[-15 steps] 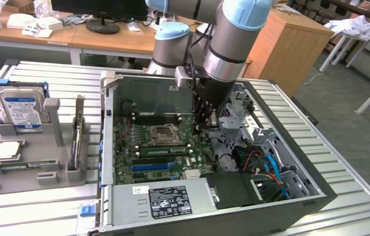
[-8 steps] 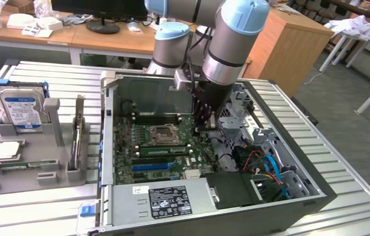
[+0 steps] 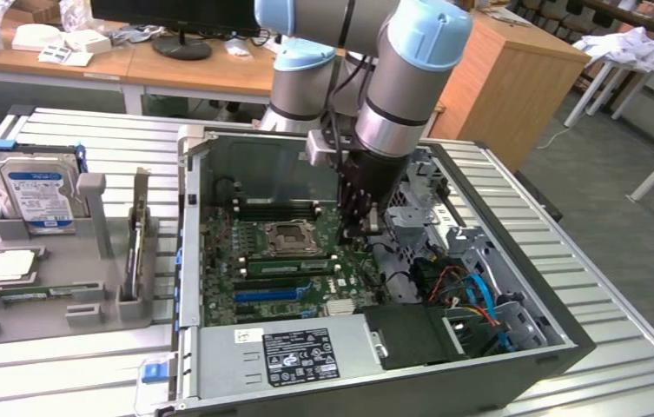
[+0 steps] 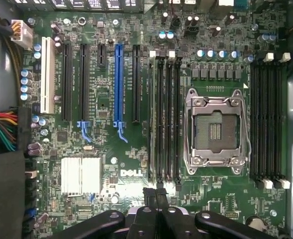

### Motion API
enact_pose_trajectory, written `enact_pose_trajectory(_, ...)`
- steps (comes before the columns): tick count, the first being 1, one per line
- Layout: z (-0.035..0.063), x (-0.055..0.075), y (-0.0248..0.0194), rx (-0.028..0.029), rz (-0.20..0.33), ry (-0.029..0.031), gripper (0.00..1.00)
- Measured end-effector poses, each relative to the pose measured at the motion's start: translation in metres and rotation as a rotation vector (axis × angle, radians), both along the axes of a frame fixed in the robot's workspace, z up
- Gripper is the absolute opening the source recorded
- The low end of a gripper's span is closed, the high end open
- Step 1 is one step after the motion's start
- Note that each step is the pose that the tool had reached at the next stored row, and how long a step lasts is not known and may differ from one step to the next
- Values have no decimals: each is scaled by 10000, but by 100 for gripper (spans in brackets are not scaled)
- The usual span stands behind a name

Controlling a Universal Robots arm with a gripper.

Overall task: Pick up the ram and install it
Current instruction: 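Press down the ram until it locks into place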

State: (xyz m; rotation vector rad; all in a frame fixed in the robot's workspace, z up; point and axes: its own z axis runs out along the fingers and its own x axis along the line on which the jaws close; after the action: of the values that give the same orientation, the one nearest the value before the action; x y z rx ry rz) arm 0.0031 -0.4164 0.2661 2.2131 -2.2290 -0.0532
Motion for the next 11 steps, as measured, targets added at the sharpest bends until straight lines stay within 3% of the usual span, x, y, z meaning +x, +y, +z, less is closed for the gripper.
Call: enact_pose_trajectory(11,-40,0,1,5,1,-2,11)
